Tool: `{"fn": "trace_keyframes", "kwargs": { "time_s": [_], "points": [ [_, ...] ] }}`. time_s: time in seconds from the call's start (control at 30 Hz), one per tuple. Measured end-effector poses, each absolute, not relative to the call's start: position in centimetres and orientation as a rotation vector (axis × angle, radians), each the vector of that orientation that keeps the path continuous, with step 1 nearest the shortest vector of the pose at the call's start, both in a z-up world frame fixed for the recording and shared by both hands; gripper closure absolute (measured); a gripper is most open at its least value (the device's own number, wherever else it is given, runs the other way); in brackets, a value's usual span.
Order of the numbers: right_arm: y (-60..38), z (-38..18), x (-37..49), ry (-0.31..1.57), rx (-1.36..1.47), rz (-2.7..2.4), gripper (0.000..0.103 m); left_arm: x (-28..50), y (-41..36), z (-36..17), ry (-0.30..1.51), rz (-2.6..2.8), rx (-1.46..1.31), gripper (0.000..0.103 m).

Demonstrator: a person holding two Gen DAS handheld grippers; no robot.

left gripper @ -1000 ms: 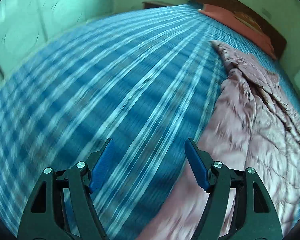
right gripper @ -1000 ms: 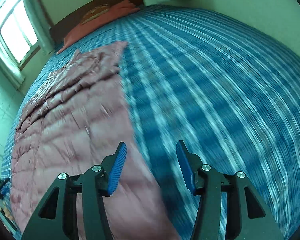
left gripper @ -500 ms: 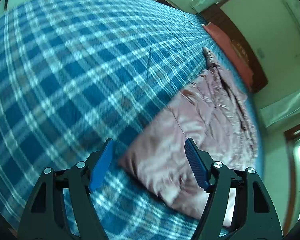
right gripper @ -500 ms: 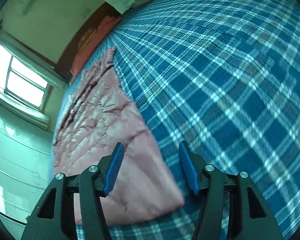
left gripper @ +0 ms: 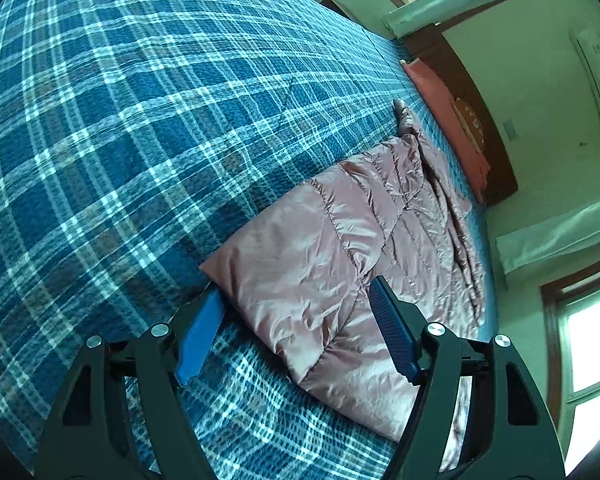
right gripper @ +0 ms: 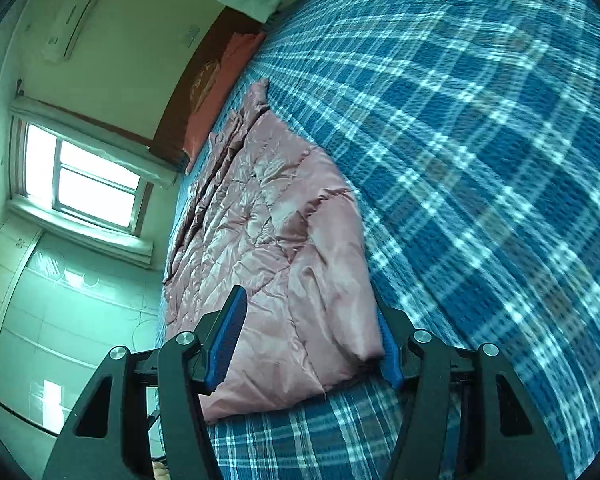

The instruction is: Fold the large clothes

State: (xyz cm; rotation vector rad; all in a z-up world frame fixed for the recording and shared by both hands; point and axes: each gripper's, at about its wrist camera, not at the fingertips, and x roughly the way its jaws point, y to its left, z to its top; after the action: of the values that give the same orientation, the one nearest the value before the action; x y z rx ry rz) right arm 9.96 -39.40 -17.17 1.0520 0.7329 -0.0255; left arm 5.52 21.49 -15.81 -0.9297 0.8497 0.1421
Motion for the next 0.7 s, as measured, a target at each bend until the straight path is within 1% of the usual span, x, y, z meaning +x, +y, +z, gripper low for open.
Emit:
{"fn": "trace_keyframes", "kwargs": {
  "time_s": [0.1,0.2,0.53,0.6,0.7],
  "points": [
    [-39.4,-17.7,8.1,0.744,1.108,-0.009,0.044,4.8,21.8,-16.2,0.860,0.130,-0.943,0.031],
    [-38.4,-17.6,8.0,0.760,1.079,0.005,0.044,5.0,21.3,-16.3,0.856,0.123,-0.912,0.031],
    [-37.4,-17.6,13.8,0.713,1.124,0.041,0.044,8.2,19.9,-16.3,0.837,0.092,-0.918,0.032],
    [-37.2,-17.3,14.0,0.705,1.104,0.040,0.044,8.0,19.8,-16.2,0.835,0.054,-0.928,0.039],
    [-37.4,-17.8,14.3,0.711,1.109,0.014,0.048,7.7,19.6,-16.6,0.851,0.050,-0.912,0.040]
  ]
}}
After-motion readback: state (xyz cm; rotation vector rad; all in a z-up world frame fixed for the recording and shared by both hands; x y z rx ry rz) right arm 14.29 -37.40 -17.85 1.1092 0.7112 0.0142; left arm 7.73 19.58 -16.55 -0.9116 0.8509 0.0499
